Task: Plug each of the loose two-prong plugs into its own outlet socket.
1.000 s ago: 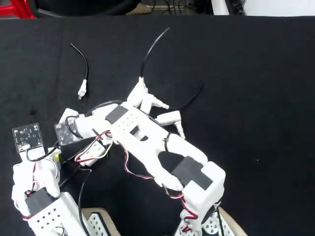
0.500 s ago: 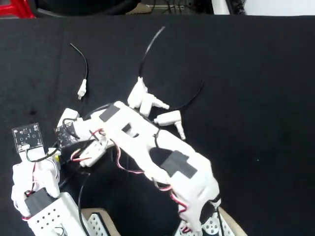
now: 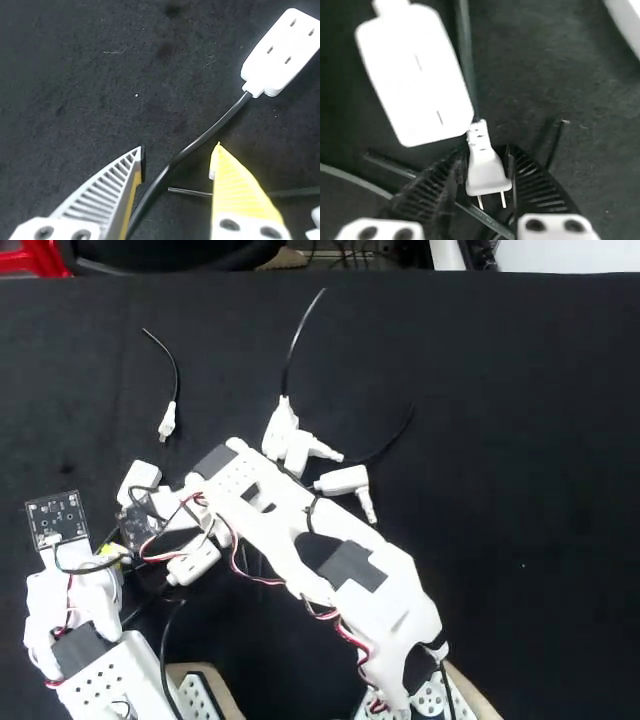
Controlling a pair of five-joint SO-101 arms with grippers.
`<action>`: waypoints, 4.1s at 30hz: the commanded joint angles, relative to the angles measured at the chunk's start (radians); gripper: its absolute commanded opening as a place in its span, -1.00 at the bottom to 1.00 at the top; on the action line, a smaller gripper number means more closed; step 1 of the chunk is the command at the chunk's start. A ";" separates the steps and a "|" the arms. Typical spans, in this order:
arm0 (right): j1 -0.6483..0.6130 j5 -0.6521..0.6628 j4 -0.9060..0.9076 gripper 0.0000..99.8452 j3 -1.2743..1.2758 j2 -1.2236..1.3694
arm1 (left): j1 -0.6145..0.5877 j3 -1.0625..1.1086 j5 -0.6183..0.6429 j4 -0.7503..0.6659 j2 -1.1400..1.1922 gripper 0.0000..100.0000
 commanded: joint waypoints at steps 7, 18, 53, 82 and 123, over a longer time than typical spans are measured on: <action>0.038 0.055 0.140 -0.94 -0.160 0.102 | 0.012 -0.004 -0.008 -0.020 -0.005 -0.55; 0.149 -0.178 0.051 -0.98 -0.174 -0.094 | 0.013 -0.004 -0.008 -0.020 -0.005 -0.55; 0.216 -0.933 -0.219 -0.98 0.584 -1.144 | 0.128 0.022 -0.008 -0.038 -0.005 -0.55; 0.098 -0.747 -0.181 -0.98 0.957 -1.567 | 0.127 0.053 -0.008 -0.075 -0.005 -0.55; 0.299 -0.321 0.089 -0.60 0.377 -0.458 | 0.127 0.053 -0.008 -0.075 -0.005 -0.55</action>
